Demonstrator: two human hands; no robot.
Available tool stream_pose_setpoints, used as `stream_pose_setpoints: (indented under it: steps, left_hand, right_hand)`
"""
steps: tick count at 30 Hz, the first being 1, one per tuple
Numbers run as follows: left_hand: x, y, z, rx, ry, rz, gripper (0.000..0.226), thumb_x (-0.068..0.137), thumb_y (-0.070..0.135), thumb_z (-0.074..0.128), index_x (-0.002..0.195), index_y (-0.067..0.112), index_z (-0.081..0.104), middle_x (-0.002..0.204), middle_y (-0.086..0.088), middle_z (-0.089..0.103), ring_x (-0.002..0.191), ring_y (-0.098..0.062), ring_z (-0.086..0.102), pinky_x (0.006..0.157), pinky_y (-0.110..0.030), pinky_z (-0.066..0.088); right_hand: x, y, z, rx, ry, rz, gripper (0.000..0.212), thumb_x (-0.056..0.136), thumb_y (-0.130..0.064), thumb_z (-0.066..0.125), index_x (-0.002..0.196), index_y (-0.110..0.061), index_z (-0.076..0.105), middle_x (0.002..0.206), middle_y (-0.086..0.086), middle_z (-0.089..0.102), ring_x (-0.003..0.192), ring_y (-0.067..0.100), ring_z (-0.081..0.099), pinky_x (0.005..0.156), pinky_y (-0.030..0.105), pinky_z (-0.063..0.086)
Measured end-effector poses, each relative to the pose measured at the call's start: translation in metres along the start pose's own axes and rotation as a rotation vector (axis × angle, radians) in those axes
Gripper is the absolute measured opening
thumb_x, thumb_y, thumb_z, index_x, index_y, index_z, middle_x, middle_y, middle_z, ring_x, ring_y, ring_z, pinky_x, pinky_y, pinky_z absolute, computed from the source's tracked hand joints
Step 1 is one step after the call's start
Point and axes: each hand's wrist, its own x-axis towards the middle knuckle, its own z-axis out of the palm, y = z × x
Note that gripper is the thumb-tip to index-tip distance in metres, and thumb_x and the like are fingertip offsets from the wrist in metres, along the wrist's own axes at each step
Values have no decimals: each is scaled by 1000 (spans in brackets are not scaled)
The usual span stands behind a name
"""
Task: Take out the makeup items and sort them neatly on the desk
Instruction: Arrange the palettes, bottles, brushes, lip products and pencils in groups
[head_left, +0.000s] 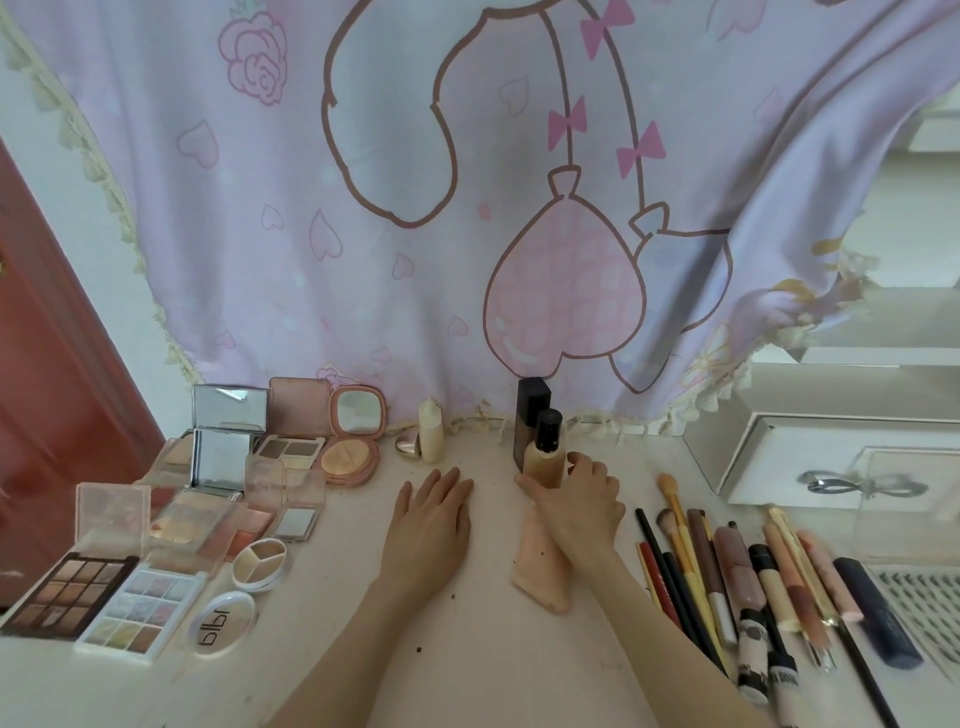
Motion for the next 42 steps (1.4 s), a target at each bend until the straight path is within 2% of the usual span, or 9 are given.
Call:
stream_pose_setpoints:
  steps: [8,15,20,23,27,31,35,38,42]
  left_hand:
    - [-1,-3,3,51,-30,10,46,101,32,17,147,30,18,156,10,11,144,-10,5,116,-34,-2]
    - [-1,-2,4,68,-72,-2,46,101,32,16,147,30,17,156,10,10,144,-11,3,116,-35,-3]
    - [13,-4,-27,-297,-173,27,42,100,33,29,142,24,33,147,-2,37,135,-18,32,112,-33,20]
    - [18,5,-71,-585,35,115,47,96,41,31,139,22,36,134,3,48,118,-7,45,96,-20,32]
    - [6,21,-124,-425,199,399,43,94,54,20,123,31,42,103,19,51,83,2,52,70,-9,40]
    - [-13,38,-138,-296,439,501,22,91,39,24,79,23,35,49,14,32,37,-5,32,46,-16,39]
    - [-5,36,-135,-485,428,271,27,91,29,28,65,28,26,45,8,27,39,-10,27,41,-22,22]
    - [4,29,-130,-459,276,38,38,98,25,31,60,25,29,53,4,36,54,-23,40,55,-31,35]
    - [12,15,-145,-483,5,-173,64,90,62,22,57,18,54,51,-1,56,52,-16,54,61,-30,41]
  right_hand:
    - [3,3,10,22,36,-46,49,83,-50,58,117,-15,50,117,1,56,112,23,42,89,37,29]
    - [-11,-6,-6,515,184,-182,34,80,-30,69,105,-16,50,93,-8,48,87,8,44,76,17,34]
    - [-15,-17,-40,819,-267,-199,20,81,-15,67,95,-18,54,73,-5,49,53,1,45,50,16,40]
    - [-12,-17,-60,1021,-737,-144,24,79,-12,66,95,-6,50,70,4,48,48,10,37,44,19,31]
    - [-10,-20,-78,939,-1250,-196,41,72,-28,69,98,-2,51,63,3,51,41,7,30,40,15,30]
    - [-16,-29,-81,907,-1462,-260,56,69,-51,72,96,-5,54,59,-2,50,35,0,31,36,11,31]
    - [-27,-41,-85,795,-1240,-376,23,77,-29,67,93,-17,56,63,-4,47,45,4,37,42,14,31]
    - [-34,-47,-81,427,-820,-499,26,75,-36,72,95,-36,56,72,-11,56,52,3,46,47,17,40]
    - [-40,-43,-68,458,-733,-462,33,78,-34,72,105,-35,53,81,-9,58,53,-1,48,50,15,40]
